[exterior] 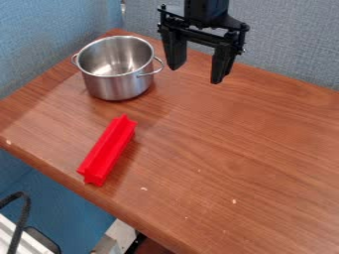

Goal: Put the red object in the metal pot

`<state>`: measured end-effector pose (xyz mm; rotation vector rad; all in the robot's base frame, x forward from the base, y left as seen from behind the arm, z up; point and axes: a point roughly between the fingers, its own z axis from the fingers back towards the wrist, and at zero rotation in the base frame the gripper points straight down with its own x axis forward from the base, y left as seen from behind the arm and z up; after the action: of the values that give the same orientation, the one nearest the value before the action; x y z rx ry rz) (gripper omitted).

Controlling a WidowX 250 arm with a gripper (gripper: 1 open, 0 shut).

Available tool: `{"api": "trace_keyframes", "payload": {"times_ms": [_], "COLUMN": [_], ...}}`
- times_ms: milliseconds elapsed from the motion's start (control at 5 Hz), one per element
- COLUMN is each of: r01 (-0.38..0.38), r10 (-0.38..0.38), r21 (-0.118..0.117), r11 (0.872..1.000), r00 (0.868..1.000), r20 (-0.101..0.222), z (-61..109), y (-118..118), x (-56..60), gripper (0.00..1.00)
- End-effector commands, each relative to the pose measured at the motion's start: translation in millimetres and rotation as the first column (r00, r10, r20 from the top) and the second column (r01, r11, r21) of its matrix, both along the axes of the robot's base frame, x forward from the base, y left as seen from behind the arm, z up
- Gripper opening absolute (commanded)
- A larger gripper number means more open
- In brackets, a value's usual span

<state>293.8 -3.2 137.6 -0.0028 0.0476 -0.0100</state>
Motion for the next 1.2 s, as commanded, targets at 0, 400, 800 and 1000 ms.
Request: {"api": "trace_keyframes", "payload": {"times_ms": [0, 400, 800, 1000], "r01": [-0.008, -0.083, -0.166, -0.09], "r10": [0.008, 0.081, 0.167, 0.087], "r21": [-0.004, -0.014, 0.052, 0.072], "r11": [1.0, 0.996, 0.985, 0.993], "r00": [1.0, 0.994, 0.986, 0.995], "r20": [-0.018, -0.077, -0.014, 0.038], "z": [-2.0, -28.7, -49.4, -69.8], "y": [11, 35, 88, 91], "x": [-7.7, -33.5, -80.2, -96.0], "gripper": [1.0, 1.0, 1.0, 1.0]}}
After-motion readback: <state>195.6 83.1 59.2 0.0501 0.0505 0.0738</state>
